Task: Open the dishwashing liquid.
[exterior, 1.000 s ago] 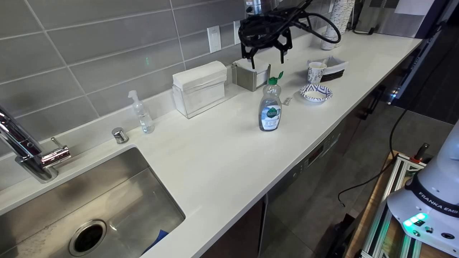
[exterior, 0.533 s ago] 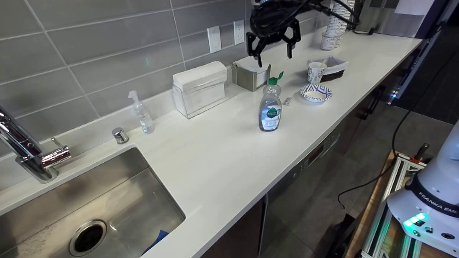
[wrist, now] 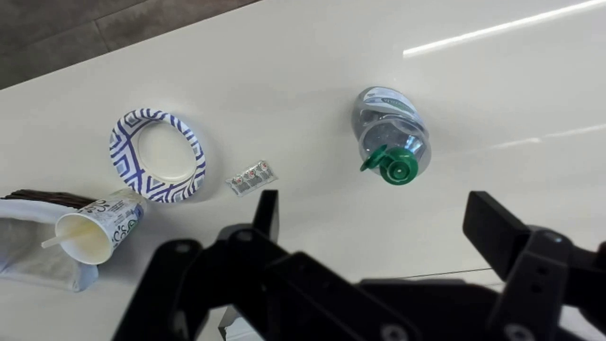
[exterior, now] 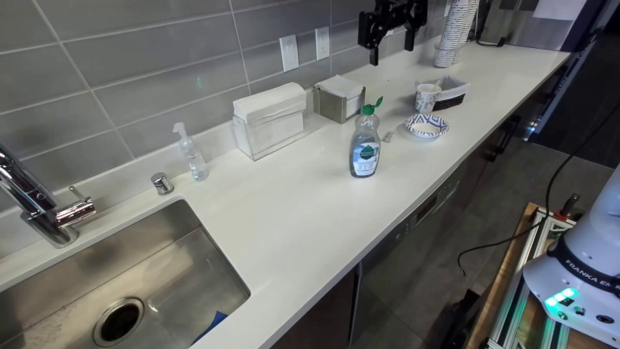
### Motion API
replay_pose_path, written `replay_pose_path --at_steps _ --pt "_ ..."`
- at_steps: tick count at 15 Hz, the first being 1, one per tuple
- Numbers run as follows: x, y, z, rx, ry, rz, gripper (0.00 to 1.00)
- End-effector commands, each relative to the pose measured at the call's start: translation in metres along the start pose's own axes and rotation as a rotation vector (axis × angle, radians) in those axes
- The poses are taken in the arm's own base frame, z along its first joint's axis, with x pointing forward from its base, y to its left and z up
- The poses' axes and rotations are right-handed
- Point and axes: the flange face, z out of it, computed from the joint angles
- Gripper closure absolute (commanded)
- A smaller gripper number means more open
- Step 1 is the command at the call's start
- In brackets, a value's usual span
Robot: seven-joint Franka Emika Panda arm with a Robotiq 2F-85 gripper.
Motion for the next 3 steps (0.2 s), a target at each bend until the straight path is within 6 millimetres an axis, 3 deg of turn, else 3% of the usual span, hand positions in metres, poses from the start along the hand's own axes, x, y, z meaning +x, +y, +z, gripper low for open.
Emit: replay_pose_path --at_steps 1,3 --pt "0.0 -0.0016 0.0002 -0.001 -0.002 -0.001 0.0" --pt "-0.0002 -0.0059 0.0028 -0.005 -0.006 -0.005 0.0"
